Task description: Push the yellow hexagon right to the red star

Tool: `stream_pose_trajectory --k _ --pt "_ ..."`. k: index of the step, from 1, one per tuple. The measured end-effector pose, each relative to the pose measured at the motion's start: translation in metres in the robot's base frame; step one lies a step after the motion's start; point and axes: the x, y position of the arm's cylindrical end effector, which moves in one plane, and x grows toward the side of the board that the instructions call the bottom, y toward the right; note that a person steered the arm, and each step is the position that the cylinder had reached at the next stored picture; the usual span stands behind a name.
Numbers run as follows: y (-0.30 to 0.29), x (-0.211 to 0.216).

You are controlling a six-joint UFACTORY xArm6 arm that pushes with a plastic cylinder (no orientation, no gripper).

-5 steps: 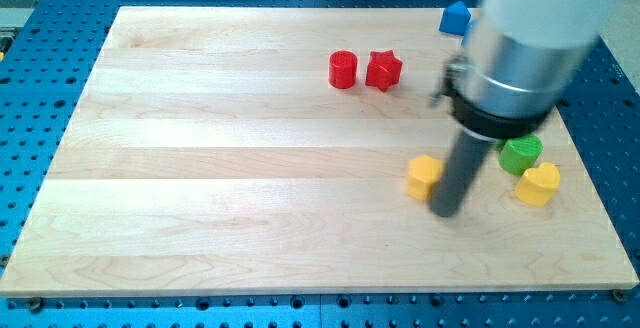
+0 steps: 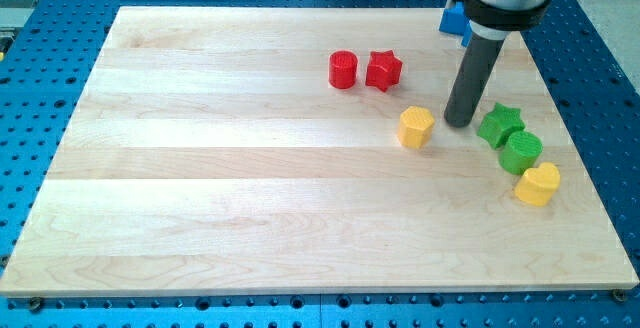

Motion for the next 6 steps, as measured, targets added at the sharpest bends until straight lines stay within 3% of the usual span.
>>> stream_pose_trajectory --k 1,2,3,4,5,6 --pt "-0.014 0.046" --pt "-0.069 0.054" --pt "-0.049 0.021" --pt "0.014 -0.027" --pt "0.014 -0.079" --pt "0.004 -0.051"
